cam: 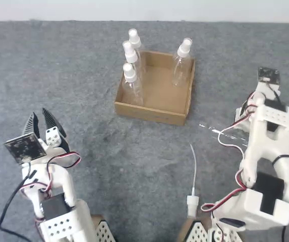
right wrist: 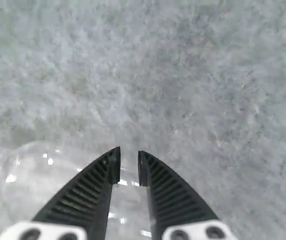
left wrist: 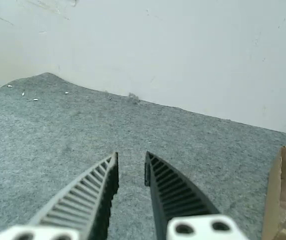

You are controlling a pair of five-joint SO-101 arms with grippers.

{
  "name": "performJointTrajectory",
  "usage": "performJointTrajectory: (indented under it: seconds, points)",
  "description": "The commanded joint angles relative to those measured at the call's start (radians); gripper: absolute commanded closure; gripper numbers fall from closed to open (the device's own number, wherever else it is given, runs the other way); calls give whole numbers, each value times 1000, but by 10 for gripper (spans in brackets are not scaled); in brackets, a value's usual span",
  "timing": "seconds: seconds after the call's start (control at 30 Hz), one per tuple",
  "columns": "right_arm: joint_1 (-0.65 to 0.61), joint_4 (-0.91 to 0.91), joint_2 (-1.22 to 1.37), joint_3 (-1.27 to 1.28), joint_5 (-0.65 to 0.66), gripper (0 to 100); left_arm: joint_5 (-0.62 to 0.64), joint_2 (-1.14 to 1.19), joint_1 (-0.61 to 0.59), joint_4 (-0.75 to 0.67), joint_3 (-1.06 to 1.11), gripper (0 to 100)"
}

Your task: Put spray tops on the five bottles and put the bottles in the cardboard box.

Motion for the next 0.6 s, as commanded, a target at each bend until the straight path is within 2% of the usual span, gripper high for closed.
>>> performJointTrajectory:
  seconds: [0.0, 0.47, 0.57]
  points:
    - [16, 182, -18, -169, 41, 991, 5, -5, 0, -35, -8, 916]
    - [-2, 495, -18, -407, 41, 992, 5, -5, 0, -35, -8, 916]
    - [-18, 561, -18, -417, 101, 992, 3, -5, 0, -35, -8, 916]
